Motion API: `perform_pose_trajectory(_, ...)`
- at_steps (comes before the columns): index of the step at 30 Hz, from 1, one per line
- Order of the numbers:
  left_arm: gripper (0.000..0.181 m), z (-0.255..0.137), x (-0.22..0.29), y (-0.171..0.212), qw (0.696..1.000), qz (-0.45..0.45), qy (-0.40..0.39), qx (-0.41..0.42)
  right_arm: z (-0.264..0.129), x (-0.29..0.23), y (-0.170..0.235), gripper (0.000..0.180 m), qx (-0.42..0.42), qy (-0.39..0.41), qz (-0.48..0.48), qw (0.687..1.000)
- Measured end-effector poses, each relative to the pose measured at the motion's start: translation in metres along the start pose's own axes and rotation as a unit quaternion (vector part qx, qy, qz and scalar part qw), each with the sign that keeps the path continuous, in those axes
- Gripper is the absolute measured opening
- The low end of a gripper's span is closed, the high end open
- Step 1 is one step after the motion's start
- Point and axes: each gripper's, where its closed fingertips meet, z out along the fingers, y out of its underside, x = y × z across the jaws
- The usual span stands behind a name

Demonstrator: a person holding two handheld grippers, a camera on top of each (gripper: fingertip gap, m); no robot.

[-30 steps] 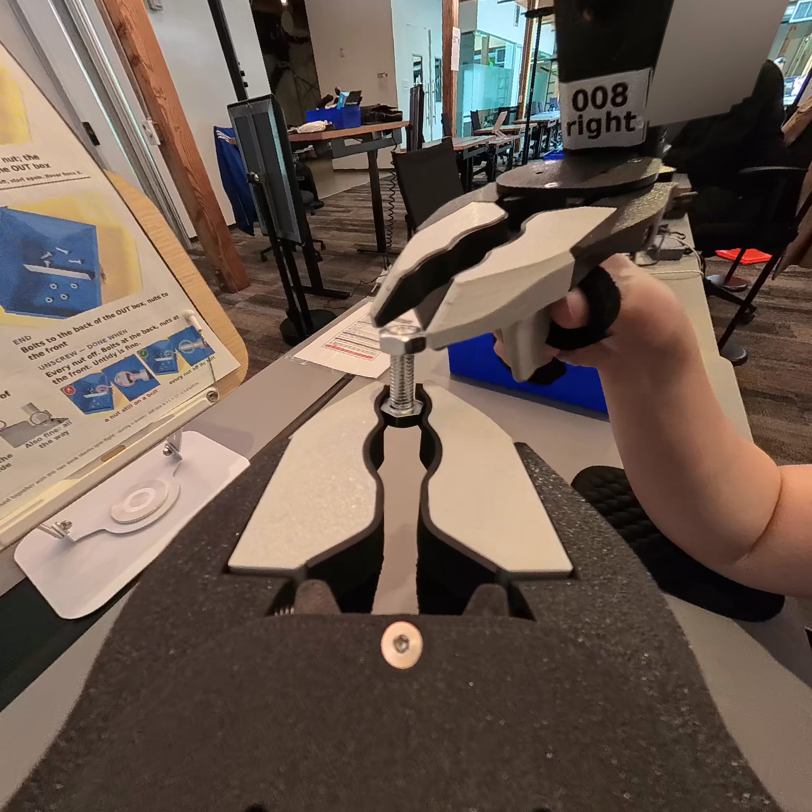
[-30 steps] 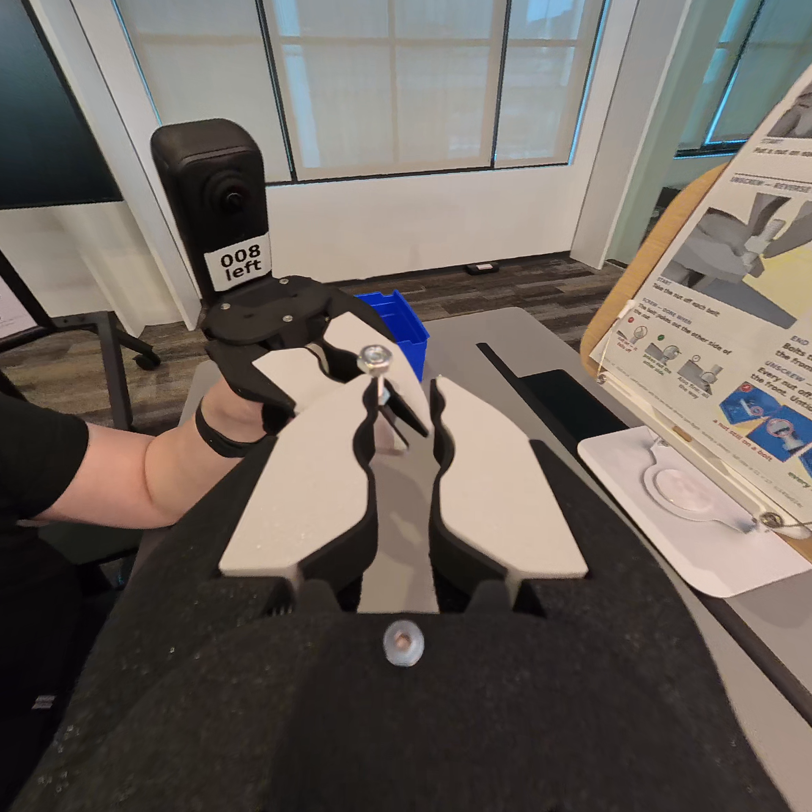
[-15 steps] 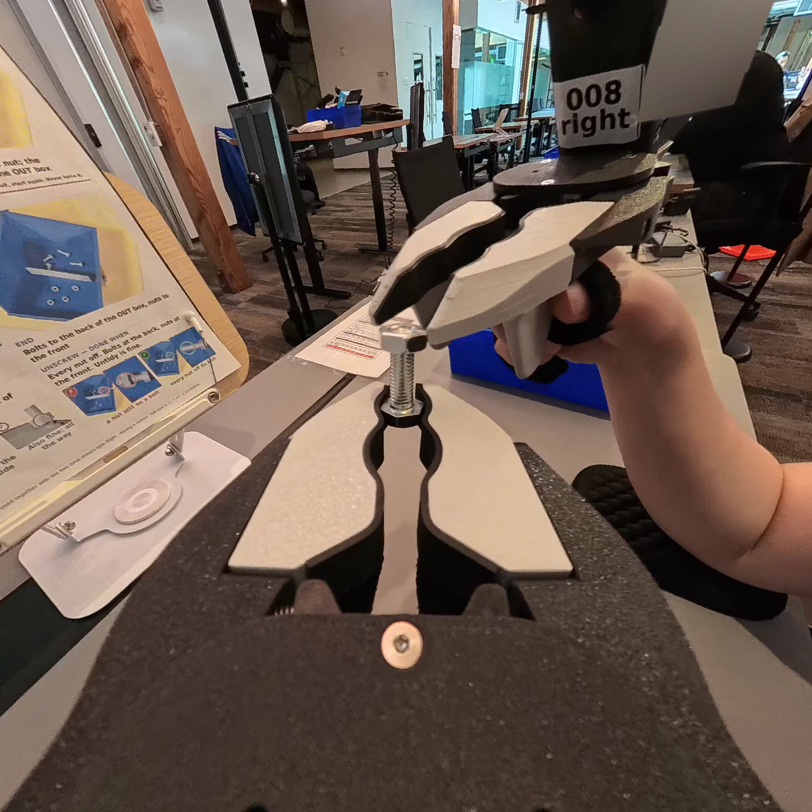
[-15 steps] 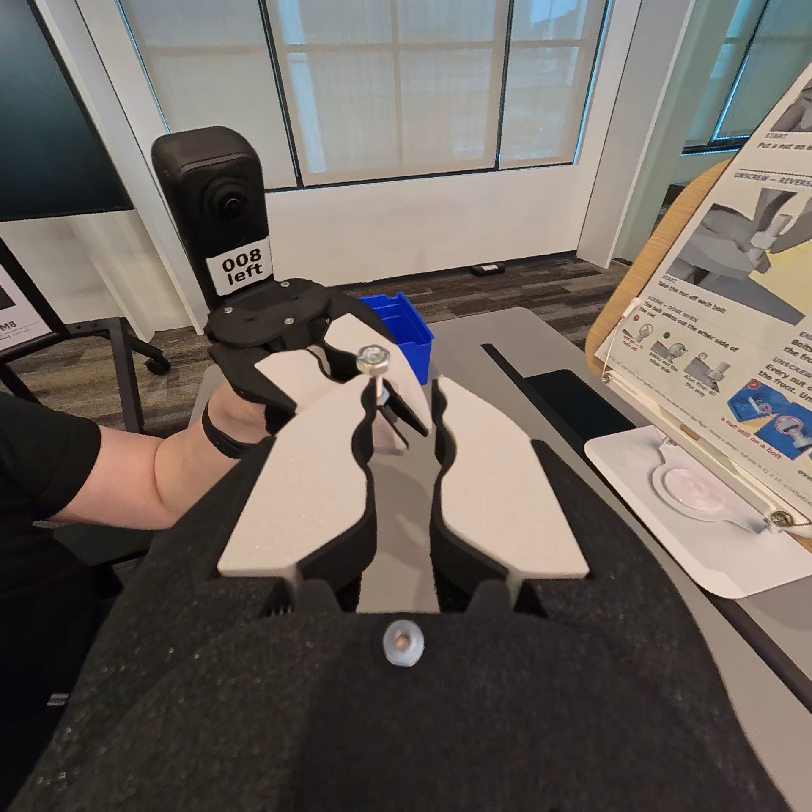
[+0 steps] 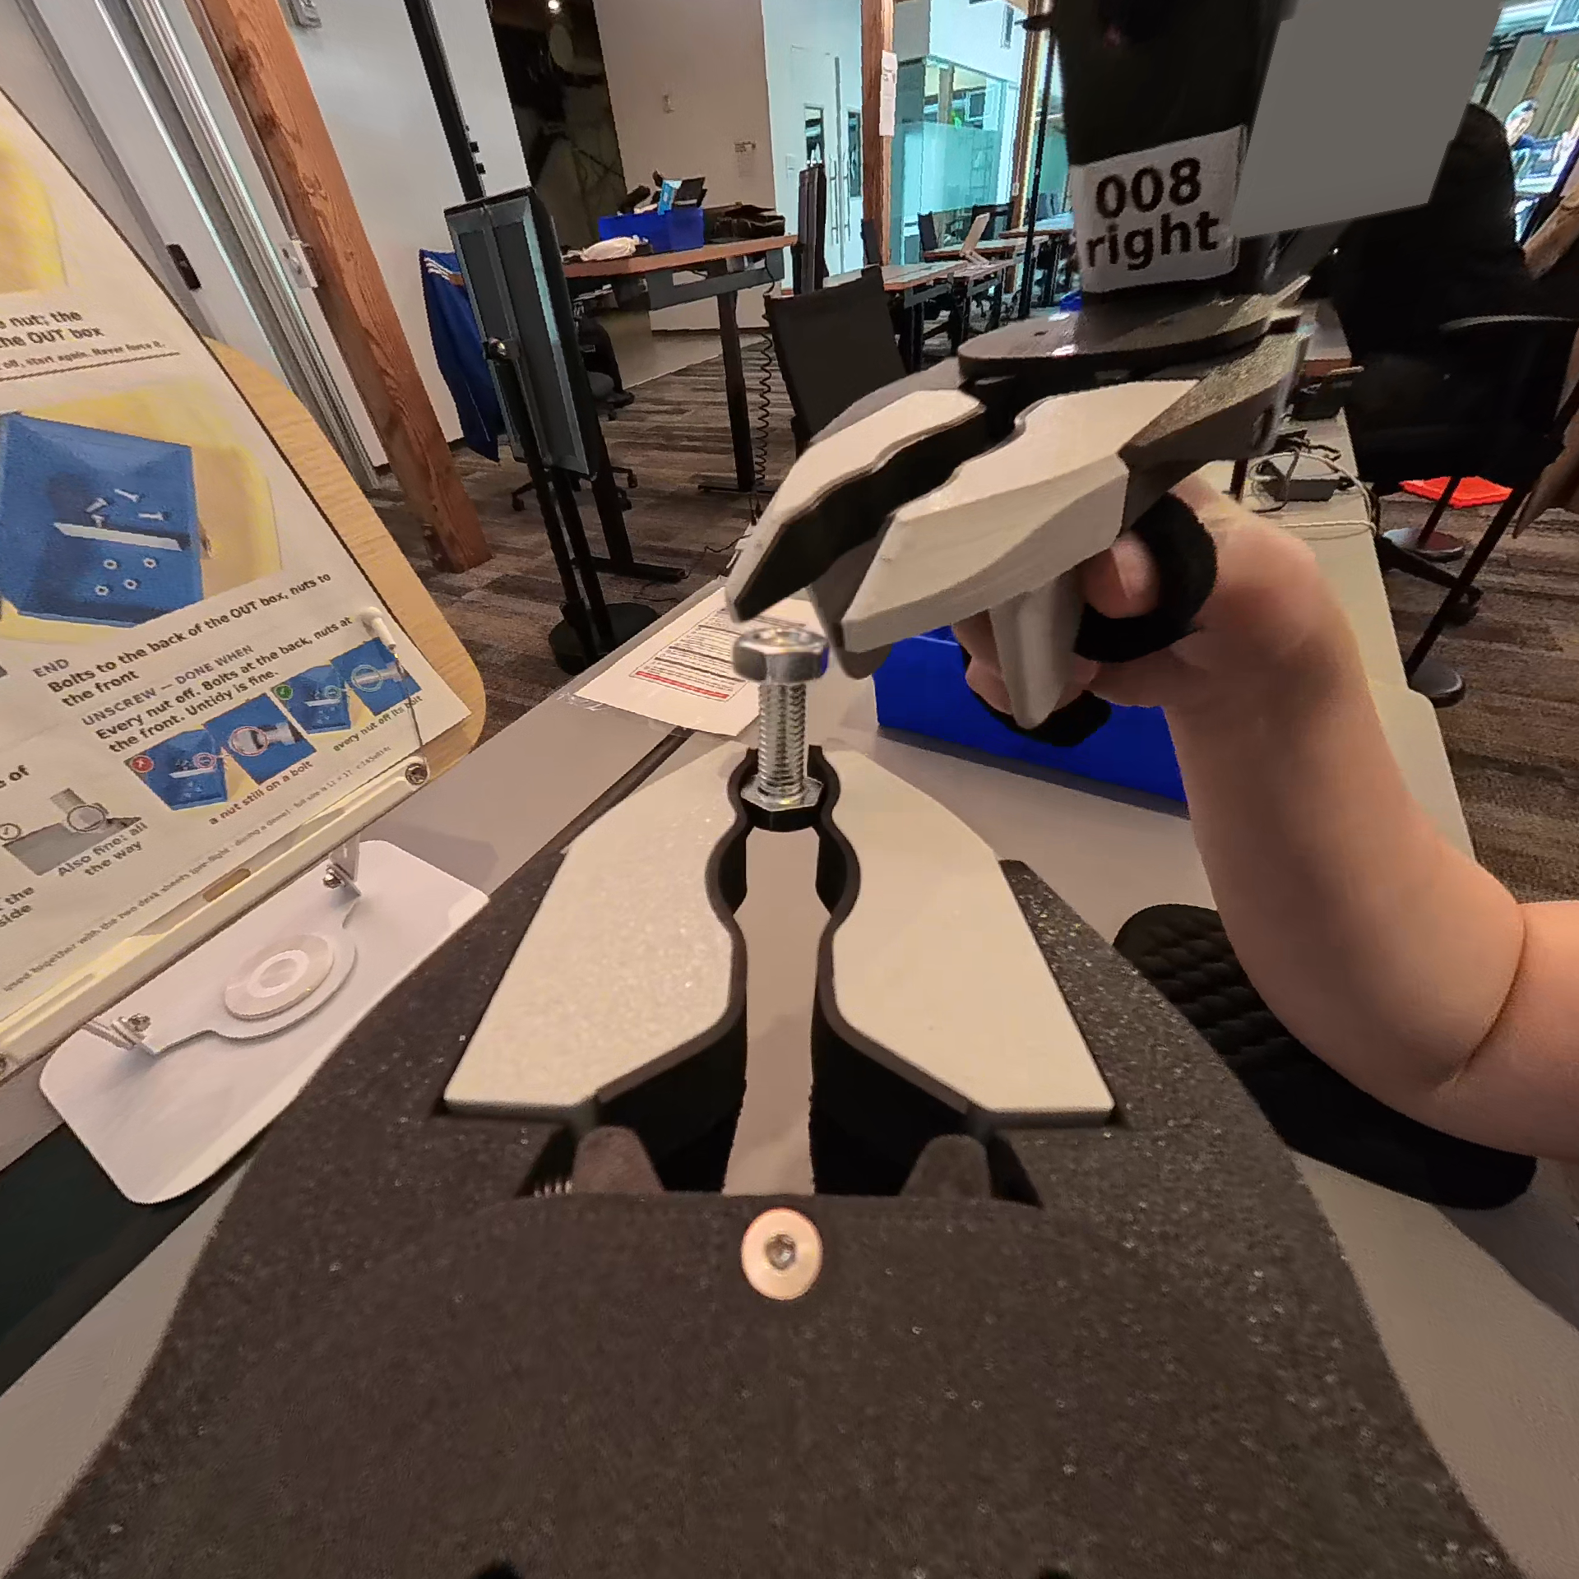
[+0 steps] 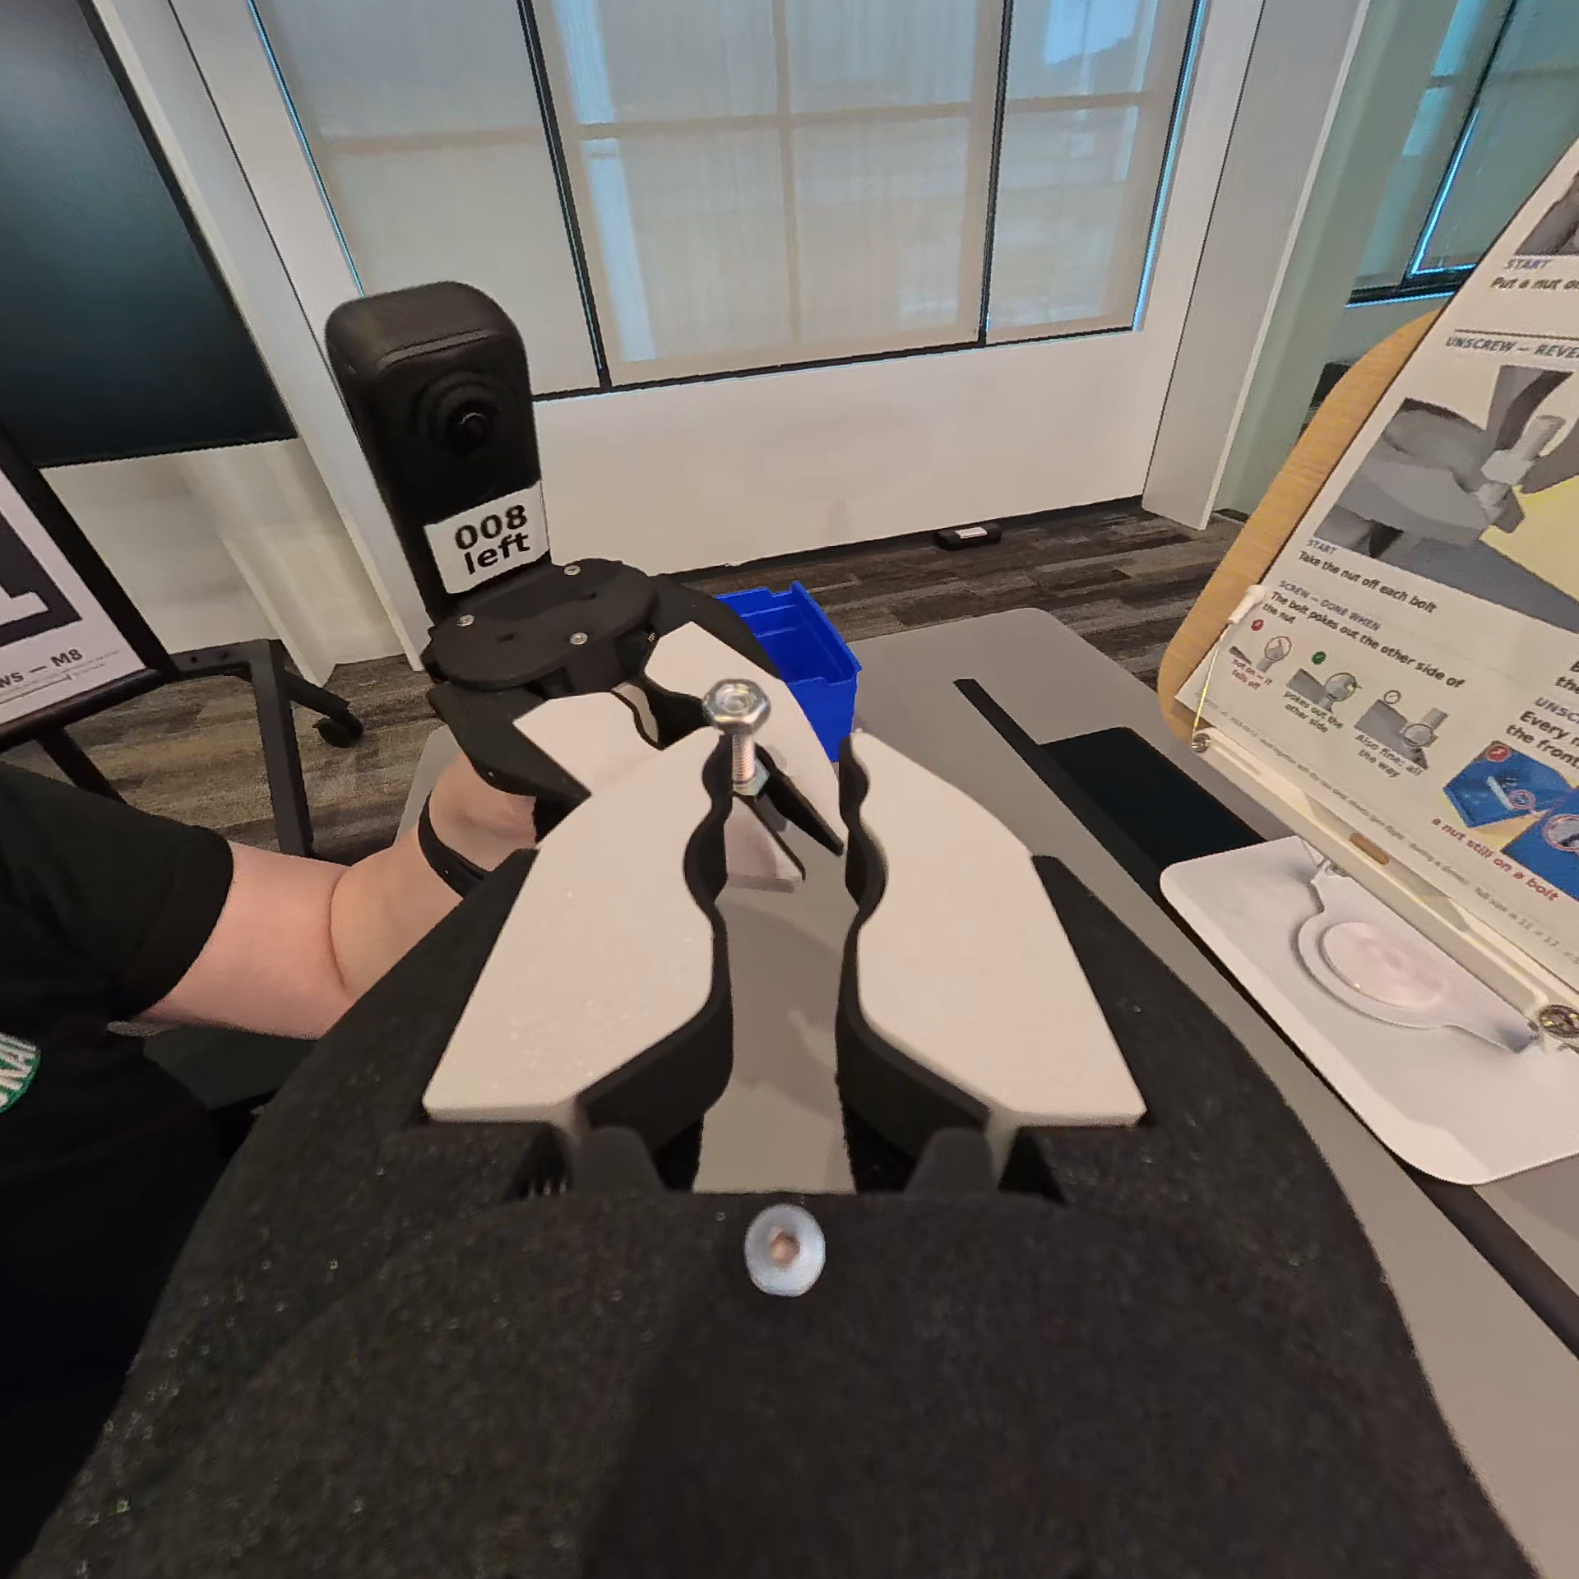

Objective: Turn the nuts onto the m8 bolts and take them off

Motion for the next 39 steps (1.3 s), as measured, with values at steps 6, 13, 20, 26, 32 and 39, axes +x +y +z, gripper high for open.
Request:
perform_pose_trajectory(6,0.011,0.005,-0.006,0.008,1.0,0.015,-0.021,-0.017,-0.005,0.0,0.002,0.024,-0.014,0.012,0.009,1.0)
perform_pose_trajectory(13,0.011,0.015,-0.008,0.016,0.998,0.033,-0.047,-0.033,0.003,0.008,0.011,0.03,-0.039,0.057,0.027,0.997)
perform_pose_trajectory(20,0.011,0.014,-0.008,0.016,0.997,0.036,-0.052,-0.033,0.002,0.011,0.013,0.03,-0.048,0.075,0.019,0.996)
perform_pose_trajectory(26,0.011,0.011,-0.01,0.013,0.998,0.027,-0.048,-0.027,-0.004,0.011,0.008,0.028,-0.038,0.075,0.014,0.996)
perform_pose_trajectory(32,0.011,0.012,-0.004,0.012,0.999,0.028,-0.038,-0.025,0.007,0.004,0.011,0.029,-0.044,0.057,0.004,0.997)
perform_pose_trajectory(39,0.011,0.009,-0.007,0.01,0.999,0.02,-0.037,-0.021,0.001,0.009,0.013,0.028,-0.052,0.061,0.013,0.997)
